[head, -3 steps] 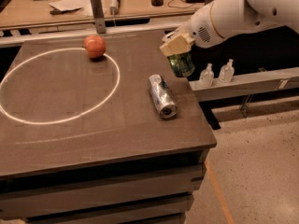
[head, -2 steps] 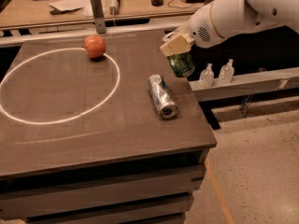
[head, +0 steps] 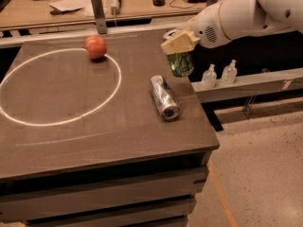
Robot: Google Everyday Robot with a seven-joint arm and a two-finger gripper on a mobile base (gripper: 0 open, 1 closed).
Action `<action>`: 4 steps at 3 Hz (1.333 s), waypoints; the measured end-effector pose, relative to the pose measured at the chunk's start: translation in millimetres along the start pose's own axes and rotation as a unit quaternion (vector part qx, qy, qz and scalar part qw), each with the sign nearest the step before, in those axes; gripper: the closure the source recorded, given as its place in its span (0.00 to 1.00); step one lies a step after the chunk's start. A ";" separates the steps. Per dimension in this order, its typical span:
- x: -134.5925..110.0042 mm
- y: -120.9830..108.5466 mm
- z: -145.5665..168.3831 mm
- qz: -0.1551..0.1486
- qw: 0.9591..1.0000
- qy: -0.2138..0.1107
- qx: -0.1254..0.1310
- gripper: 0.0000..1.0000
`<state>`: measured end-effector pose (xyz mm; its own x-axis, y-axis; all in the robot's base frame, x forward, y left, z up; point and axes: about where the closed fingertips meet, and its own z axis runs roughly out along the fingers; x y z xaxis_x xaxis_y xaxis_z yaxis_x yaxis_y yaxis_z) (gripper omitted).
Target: Place green can upright
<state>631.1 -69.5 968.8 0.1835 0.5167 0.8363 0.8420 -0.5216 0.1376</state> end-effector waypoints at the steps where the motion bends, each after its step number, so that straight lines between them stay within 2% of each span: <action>1: 19.7 -1.3 -4.7 -0.001 0.997 0.070 0.033 1.00; 2: 3.2 10.5 -25.2 0.014 0.997 0.074 0.021 1.00; 4: -5.7 23.9 -30.7 0.023 0.994 0.101 0.025 1.00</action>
Offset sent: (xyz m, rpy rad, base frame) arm 0.0102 0.0829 0.0281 0.1675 -0.0625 0.2247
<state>634.6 -105.7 983.5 0.1197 0.3432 0.9316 0.8599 -0.5048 0.0755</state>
